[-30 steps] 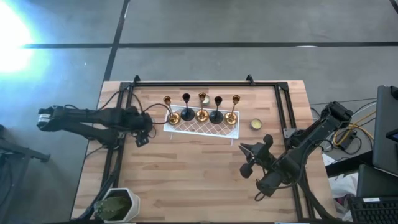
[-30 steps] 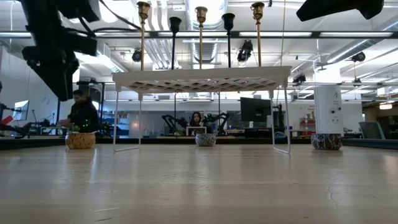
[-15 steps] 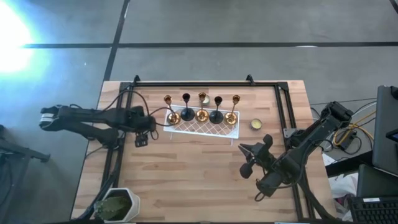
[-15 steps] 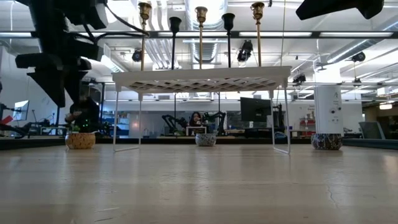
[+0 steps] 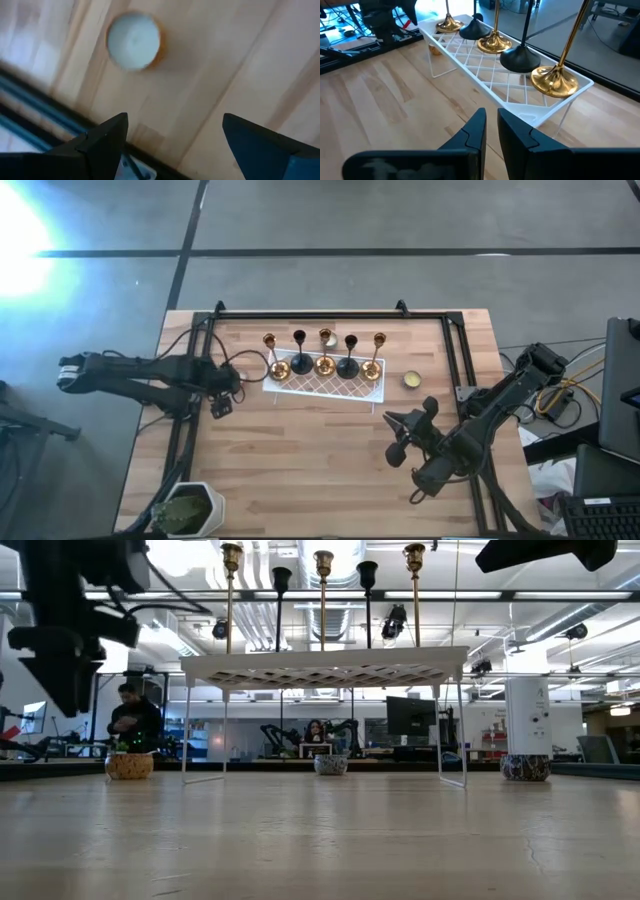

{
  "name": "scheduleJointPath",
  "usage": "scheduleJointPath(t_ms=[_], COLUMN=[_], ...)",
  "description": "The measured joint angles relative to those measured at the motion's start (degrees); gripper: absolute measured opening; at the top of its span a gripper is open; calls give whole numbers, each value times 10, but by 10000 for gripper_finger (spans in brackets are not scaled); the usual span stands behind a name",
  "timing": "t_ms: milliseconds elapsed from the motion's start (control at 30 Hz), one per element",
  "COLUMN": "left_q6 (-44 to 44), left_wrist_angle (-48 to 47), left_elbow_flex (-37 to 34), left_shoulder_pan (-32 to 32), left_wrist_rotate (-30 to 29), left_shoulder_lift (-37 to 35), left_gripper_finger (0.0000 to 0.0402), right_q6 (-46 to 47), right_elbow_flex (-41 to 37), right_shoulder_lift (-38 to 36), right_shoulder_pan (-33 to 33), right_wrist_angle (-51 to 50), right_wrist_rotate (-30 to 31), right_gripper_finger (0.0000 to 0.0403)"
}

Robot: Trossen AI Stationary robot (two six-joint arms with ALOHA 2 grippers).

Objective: Pick & Place candle stick holders
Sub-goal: Put the orange scented candle on the shelf

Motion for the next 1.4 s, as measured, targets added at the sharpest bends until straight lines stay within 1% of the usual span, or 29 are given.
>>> scheduleJointPath(t_ms=[200, 333, 467, 500, 533, 633, 700, 833, 1000, 1133, 1333, 1400], left_q6=[-80, -87, -71, -63, -56, -28, -10, 16, 35, 37, 55, 76], left_wrist_angle=[-6, -4, 21, 33, 50, 101, 112, 113, 109, 97, 99, 98], left_elbow_flex=[1, 8, 8, 8, 8, 8, 11, 20, 32, 44, 46, 46], left_shoulder_pan=[26, 70, 135, 155, 174, 232, 263, 312, 349, 363, 364, 364], left_wrist_rotate=[1, 7, 11, 21, 44, 138, 174, 176, 178, 178, 158, 158], left_shoulder_lift=[8, 13, 14, 14, 14, 19, 29, 59, 107, 157, 217, 227], left_gripper_finger=[324, 318, 316, 316, 316, 316, 316, 316, 316, 319, 342, 347], right_q6=[-4, -4, -6, -6, -6, -11, -23, -34, -60, -73, -79, -79], right_elbow_flex=[0, 0, -1, -1, -1, -1, -1, -1, -1, -1, -1, -1], right_shoulder_lift=[0, 0, 0, 0, 0, 0, 0, 0, 0, 0, 0, 0], right_shoulder_pan=[0, 0, 0, 0, 0, 0, 0, 0, 0, 0, 0, 0], right_wrist_angle=[0, 0, 1, 1, 1, 1, 1, 1, 1, 1, 1, 1], right_wrist_rotate=[4, 5, 5, 5, 5, 5, 2, -10, -24, -24, -31, -36], right_gripper_finger=[43, 43, 43, 43, 43, 43, 43, 43, 43, 43, 43, 43])
